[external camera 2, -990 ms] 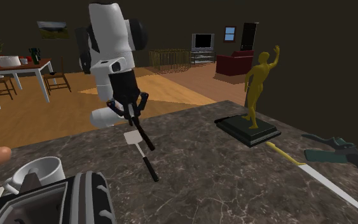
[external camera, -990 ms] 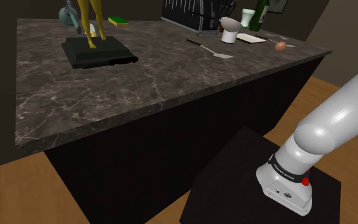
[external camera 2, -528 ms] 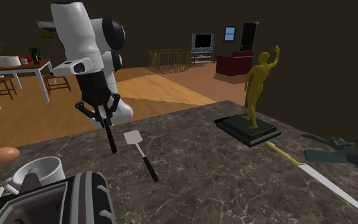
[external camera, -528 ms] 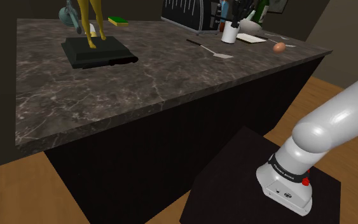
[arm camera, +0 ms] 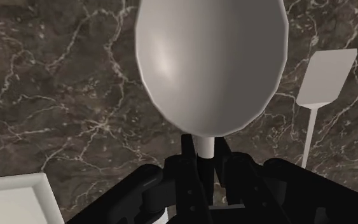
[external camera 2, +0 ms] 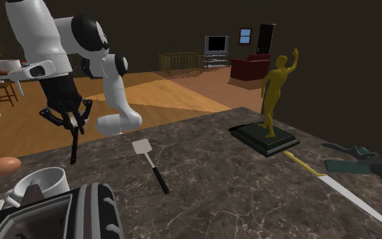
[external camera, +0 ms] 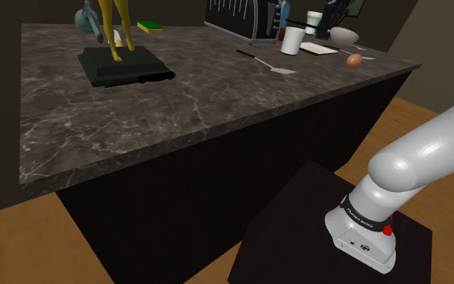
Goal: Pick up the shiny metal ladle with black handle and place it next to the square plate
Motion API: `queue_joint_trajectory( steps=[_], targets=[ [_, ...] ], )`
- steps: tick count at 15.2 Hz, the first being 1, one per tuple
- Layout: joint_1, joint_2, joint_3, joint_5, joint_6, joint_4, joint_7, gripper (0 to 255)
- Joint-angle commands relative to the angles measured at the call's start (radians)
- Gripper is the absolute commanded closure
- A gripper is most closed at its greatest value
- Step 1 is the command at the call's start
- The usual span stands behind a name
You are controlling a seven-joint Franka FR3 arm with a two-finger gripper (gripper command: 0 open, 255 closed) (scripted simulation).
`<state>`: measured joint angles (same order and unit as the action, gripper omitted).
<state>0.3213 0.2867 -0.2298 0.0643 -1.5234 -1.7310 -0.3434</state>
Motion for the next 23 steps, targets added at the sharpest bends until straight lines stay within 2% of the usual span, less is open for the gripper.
queue_joint_trajectory(
  steps=[1,2,21,23],
  targets=[
    [0.017,-0.012,-0.036,-0.004,0.009,0.015,-0.054,255],
    [0.025,-0.015,-0.053,-0.005,0.013,0.021,-0.078,255],
    [0.035,0.05,-0.049,-0.021,-0.245,-0.301,-0.093,255],
    [0.035,0.05,-0.049,-0.021,-0.245,-0.301,-0.093,255]
  ],
)
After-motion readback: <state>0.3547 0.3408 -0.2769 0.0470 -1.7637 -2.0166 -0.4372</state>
